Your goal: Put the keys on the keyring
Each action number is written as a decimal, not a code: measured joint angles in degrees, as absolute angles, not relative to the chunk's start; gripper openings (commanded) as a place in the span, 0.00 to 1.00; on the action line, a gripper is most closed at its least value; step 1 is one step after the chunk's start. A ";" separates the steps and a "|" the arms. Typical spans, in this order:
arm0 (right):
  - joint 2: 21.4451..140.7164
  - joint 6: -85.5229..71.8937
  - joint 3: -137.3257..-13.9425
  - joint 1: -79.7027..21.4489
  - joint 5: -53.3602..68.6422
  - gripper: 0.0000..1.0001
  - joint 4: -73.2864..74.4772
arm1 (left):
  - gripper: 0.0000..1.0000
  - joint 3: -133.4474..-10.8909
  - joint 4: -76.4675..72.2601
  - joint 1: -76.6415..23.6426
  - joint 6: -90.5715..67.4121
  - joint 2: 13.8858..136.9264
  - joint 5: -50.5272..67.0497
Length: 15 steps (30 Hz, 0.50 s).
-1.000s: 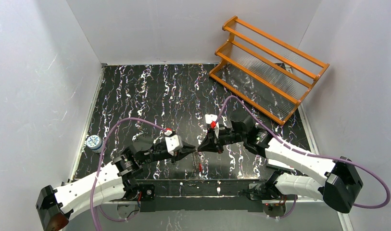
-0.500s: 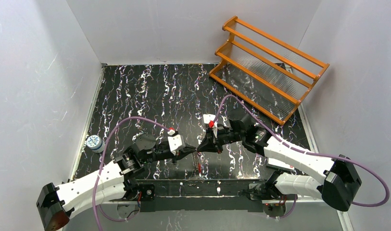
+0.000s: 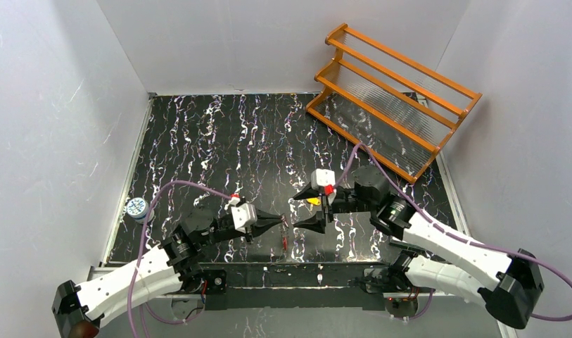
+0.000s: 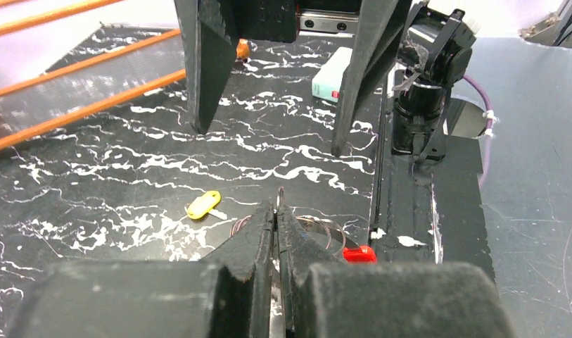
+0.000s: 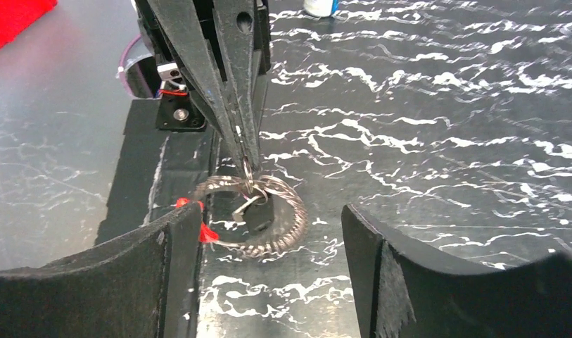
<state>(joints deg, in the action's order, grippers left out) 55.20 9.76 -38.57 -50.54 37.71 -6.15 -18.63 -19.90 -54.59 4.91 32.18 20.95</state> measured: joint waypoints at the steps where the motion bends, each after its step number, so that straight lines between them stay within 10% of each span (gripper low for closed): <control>1: 53.60 9.93 -37.58 -50.54 37.12 0.82 -7.22 | 0.00 -17.67 -20.84 -54.59 4.84 31.18 20.97; 15: 52.69 6.48 -35.68 -50.52 33.69 0.81 -11.33 | 0.00 -8.80 -37.06 -54.61 2.81 22.04 20.95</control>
<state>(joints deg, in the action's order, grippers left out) 52.69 6.48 -35.68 -50.52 33.69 -11.33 -8.80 -37.06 -54.61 2.81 22.04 20.95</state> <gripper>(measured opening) 0.817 0.014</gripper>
